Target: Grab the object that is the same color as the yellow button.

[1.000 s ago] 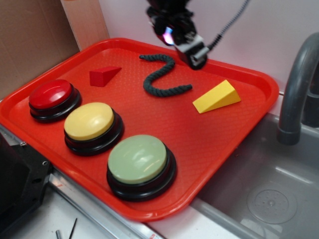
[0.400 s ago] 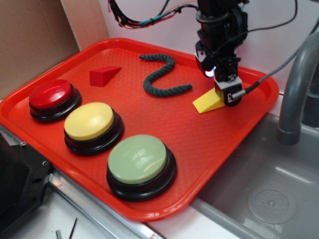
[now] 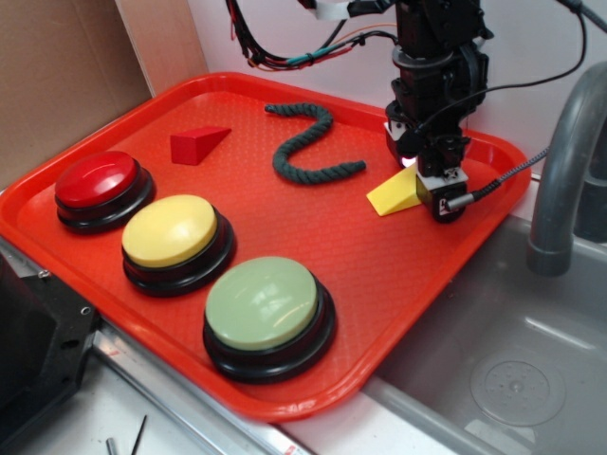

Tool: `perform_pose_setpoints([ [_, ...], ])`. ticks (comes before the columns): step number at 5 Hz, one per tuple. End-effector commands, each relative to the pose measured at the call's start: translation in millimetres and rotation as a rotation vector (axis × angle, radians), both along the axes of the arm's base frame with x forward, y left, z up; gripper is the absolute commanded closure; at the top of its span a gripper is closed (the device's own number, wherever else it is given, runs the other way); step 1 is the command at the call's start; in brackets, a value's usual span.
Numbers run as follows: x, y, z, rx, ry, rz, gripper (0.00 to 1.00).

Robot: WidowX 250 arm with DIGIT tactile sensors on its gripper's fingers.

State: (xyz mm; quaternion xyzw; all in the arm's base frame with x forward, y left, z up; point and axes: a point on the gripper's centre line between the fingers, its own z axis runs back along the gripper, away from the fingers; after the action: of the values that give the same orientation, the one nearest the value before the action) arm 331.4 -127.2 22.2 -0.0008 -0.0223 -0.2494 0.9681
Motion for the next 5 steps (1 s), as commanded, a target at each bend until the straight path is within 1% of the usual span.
perform_pose_setpoints([
  [1, 6.9, -5.1, 21.8, -0.015, -0.062, 0.03, 1.0],
  [2, 2.7, 1.2, 42.7, 0.017, -0.056, 0.097, 1.0],
  [3, -9.3, 17.0, 84.0, 0.013, -0.053, 0.207, 1.0],
  [4, -22.2, 36.1, 120.1, -0.027, -0.018, 0.306, 1.0],
  [5, -52.5, 72.5, 165.5, -0.075, -0.033, 0.525, 1.0],
])
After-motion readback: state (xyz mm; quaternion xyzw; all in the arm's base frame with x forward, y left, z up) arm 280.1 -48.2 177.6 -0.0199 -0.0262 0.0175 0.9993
